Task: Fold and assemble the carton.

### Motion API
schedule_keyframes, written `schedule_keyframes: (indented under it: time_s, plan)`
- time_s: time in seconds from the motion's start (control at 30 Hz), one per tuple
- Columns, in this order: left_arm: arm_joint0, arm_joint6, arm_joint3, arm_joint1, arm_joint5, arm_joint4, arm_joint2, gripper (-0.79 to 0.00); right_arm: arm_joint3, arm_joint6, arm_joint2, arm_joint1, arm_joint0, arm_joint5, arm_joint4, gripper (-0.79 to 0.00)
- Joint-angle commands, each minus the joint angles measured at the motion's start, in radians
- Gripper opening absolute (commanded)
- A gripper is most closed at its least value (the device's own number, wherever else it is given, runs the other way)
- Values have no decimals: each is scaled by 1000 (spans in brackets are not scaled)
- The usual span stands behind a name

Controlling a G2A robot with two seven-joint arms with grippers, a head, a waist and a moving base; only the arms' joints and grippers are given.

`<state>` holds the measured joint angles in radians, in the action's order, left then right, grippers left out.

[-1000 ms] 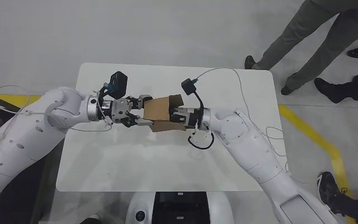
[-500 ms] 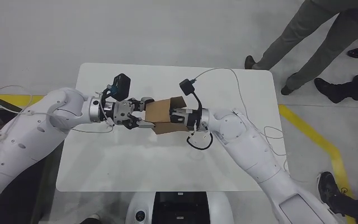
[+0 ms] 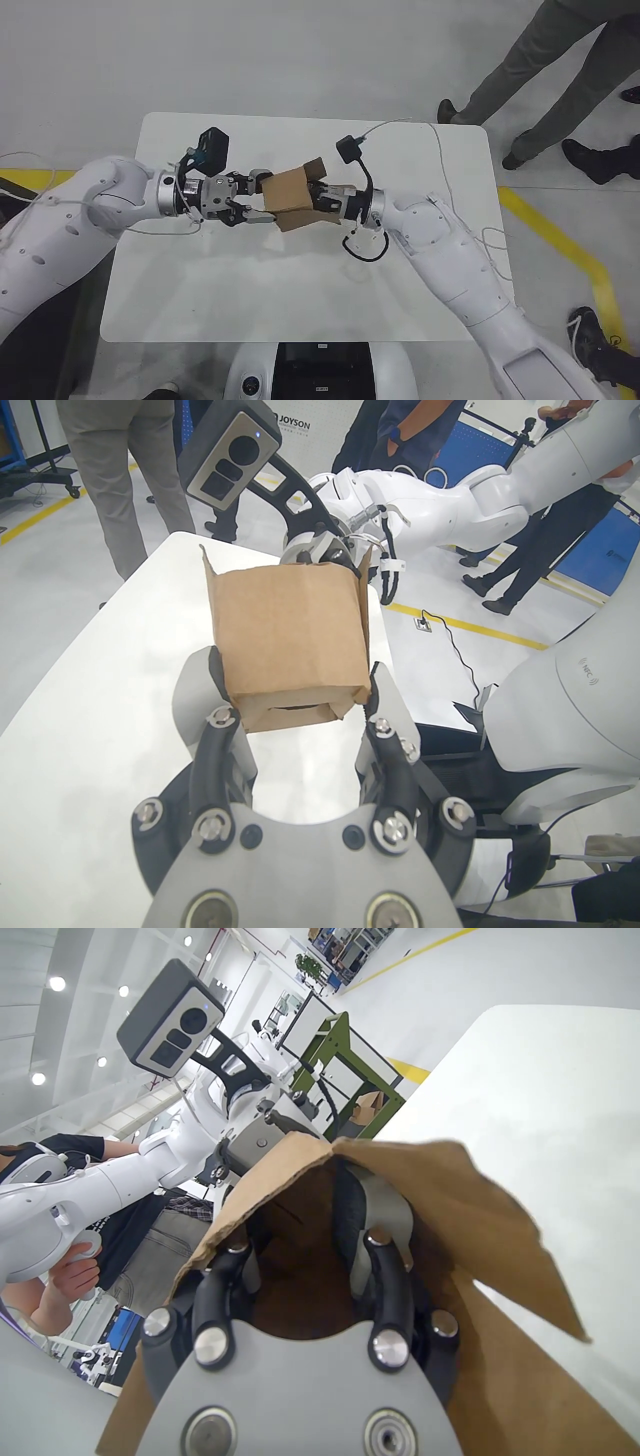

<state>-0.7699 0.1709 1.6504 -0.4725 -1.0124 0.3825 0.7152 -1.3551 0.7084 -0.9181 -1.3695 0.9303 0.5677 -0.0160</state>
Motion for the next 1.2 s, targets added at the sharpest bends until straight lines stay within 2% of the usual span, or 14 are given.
schedule_keyframes:
  time_s: [0.0, 0.17, 0.3, 0.4, 0.47, 0.53, 0.57, 0.7, 1.0, 1.17]
  plan:
    - [-4, -7, -4, 2, 0, 2, 3, -502, -7, -4, -14, 4, 6, -2, -7, -403]
    - [-16, -28, -12, 9, 0, 7, 12, -508, -26, 6, -29, 12, 25, -7, -15, -403]
    - [-24, -39, -9, 13, 0, 14, 18, -505, -39, 11, -17, 11, 30, -13, -9, -459]
    - [-29, -44, -7, 15, 0, 19, 21, -474, -38, 7, 2, 6, 27, -11, 7, -480]
    - [-31, -46, -8, 17, 0, 22, 22, -382, -31, -3, 13, 2, 24, -6, 14, -505]
    - [-33, -54, -16, 19, 0, 21, 28, -49, -21, -20, 17, 0, 21, 2, 16, -542]
    - [-34, -57, -22, 20, 0, 22, 32, 0, -16, -32, 18, -2, 21, 7, 17, -557]
    - [-43, -72, -43, 29, 0, 23, 52, 0, -5, -56, 17, -3, 20, 20, 15, -619]
    - [-86, -90, -44, 51, 0, 33, 88, 0, 0, -93, 22, -7, 23, 35, 4, -683]
    - [-95, -89, -34, 50, 0, 38, 91, 0, -6, -102, 42, -14, 20, 48, 13, -711]
